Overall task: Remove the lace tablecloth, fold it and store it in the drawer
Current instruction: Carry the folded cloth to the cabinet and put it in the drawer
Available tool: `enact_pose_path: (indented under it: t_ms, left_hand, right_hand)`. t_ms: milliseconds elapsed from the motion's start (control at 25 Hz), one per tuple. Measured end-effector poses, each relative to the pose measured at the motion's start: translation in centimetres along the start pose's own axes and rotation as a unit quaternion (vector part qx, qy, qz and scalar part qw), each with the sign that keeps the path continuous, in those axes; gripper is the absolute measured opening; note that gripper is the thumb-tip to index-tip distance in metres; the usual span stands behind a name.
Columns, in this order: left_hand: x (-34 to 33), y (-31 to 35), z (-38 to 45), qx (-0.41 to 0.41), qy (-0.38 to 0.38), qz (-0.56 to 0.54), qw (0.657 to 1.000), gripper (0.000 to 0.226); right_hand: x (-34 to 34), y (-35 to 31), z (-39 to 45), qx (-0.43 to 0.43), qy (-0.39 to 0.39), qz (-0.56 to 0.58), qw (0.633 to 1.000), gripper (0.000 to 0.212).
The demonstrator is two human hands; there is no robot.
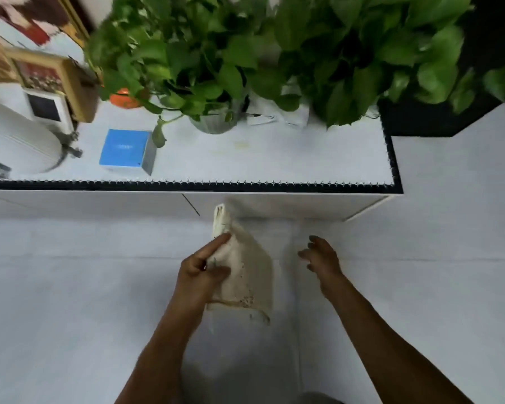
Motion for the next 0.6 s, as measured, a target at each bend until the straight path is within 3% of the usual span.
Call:
enact_pose_path:
  t_ms: [80,120,200,320,480,560,600]
  left_hand:
    - [-0.1,-1.0,2.0,-0.034,-0.033,0.044,0.998,0.073]
    - [-0.2,-1.3,2.8,-0.054,-0.055,0.067,0.995,0.074]
    - [0.3,-1.6,3.8,-0.073,-0.084,0.096,0.989,0.072]
    - [1.8,-1.0,2.8,-0.108,-0.09,0.11,0.984,0.069]
    - [2.0,2.6,0.5,-0.14,-0.149,0.145,0.968,0.066]
    - [1.0,4.3,-0.8,-0.132,-0.195,0.182,0.955,0.061]
    - [0.6,5.2,-1.4,-0.13,-0.21,0.193,0.95,0.06]
  right_hand:
    - [-3.7,-0.6,4.9,-0.045,-0.087,0.23,0.968,0.01]
    - [-5.4,-1.0,6.7,-0.057,-0.132,0.319,0.937,0.009]
    - [-6.7,-1.1,10.3,-0.066,-0.139,0.445,0.882,0.022]
    - [-7.8,-1.0,13.0,-0.064,-0.118,0.524,0.841,0.015]
    - [-7.3,-0.2,12.0,-0.055,-0.145,0.493,0.856,0.019]
    - [-7.1,1.9,9.4,-0.102,-0.17,0.402,0.894,0.013]
    - [-6.6,3.5,7.6,-0.128,-0.175,0.297,0.93,0.014]
Point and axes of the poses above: each hand's wrist, its own z-axis towards the middle knuckle, its own x-axis out of the back of the hand, y = z × x, the point moved 9 cm from there along z, towards the middle knuckle, and after that the axes turned 3 degrees about -x, right-handed, at the moved point
